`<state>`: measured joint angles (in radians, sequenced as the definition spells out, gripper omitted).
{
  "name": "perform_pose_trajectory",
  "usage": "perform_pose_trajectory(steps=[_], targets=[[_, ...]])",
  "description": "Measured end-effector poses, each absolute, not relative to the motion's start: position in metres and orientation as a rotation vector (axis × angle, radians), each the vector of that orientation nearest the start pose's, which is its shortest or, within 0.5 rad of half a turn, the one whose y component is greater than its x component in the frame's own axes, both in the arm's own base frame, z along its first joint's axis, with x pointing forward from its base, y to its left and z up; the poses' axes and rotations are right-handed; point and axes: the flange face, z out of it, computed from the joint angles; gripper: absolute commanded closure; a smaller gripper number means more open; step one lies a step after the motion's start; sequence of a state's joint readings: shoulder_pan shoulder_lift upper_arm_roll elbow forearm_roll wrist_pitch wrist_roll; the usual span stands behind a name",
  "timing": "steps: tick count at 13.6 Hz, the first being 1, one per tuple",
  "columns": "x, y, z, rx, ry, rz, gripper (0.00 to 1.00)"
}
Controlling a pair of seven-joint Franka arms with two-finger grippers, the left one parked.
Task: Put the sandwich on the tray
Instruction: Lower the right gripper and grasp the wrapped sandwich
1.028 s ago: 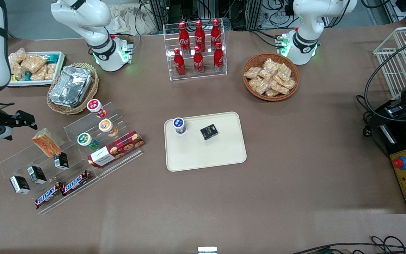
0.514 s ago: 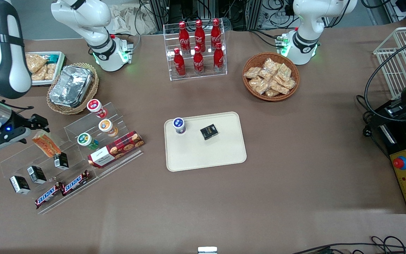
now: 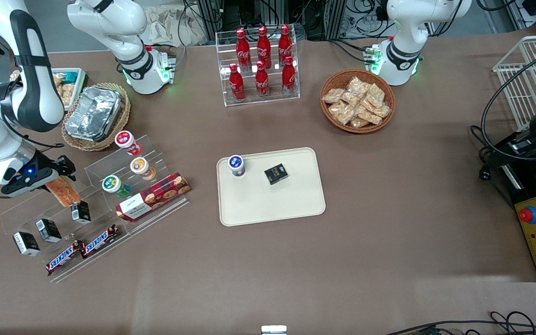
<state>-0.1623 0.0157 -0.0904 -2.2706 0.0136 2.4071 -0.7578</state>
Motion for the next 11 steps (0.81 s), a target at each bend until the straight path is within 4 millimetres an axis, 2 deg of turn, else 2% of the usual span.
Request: perform_pose_trajectory(steps=[1,2,4,6,7,9,11], targets=[[0.515,-0.133,0.362,-3.092,-0.783,-0.179,0.97],[0.516,-0.132,0.363,-3.092,-0.787,-0.183,1.00],[0.519,-0.124,0.365,-3.084,-0.825,-0.194,1.00],[0.529,-0.104,0.378,-3.069,-0.886,-0.216,1.00],[0.536,-0.091,0.392,-3.055,-0.927,-0.220,1.00],[0.550,-0.055,0.432,-3.015,-1.029,-0.225,1.00],[0.560,-0.006,0.471,-2.957,-1.160,-0.221,1.00]])
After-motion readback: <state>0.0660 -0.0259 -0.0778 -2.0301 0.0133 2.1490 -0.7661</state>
